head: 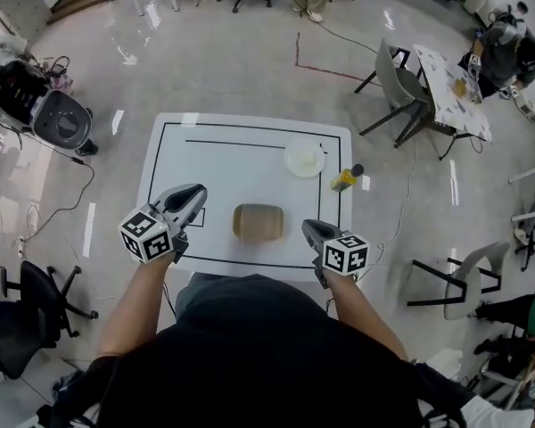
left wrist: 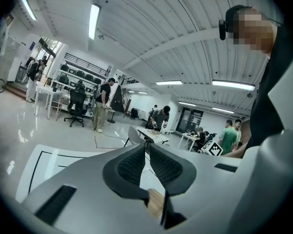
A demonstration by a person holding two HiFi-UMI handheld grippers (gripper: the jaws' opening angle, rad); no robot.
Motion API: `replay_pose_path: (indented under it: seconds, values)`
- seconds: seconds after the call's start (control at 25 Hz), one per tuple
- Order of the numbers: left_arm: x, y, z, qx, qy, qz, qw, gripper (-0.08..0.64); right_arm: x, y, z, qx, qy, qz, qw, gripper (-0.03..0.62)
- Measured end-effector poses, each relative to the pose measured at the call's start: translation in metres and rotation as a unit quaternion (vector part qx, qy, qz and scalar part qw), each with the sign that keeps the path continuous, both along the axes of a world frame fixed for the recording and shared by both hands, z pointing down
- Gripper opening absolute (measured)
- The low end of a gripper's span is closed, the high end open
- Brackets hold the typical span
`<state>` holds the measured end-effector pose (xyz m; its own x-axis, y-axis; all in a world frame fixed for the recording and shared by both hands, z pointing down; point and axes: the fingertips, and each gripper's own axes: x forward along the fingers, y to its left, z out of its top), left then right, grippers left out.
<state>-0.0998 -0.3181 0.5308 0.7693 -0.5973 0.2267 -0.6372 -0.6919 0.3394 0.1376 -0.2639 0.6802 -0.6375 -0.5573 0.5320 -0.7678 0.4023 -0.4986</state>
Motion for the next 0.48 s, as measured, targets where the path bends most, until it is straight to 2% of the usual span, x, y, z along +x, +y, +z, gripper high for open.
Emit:
replay_pose_path:
  seconds: [0.48]
  values:
    - [-0.008,-0.009,0.025,-0.014,0.008,0.016,0.9997,0.048,-0.02,0.004,0.033,-0.027,0.0,-0.003,1.0,0.026]
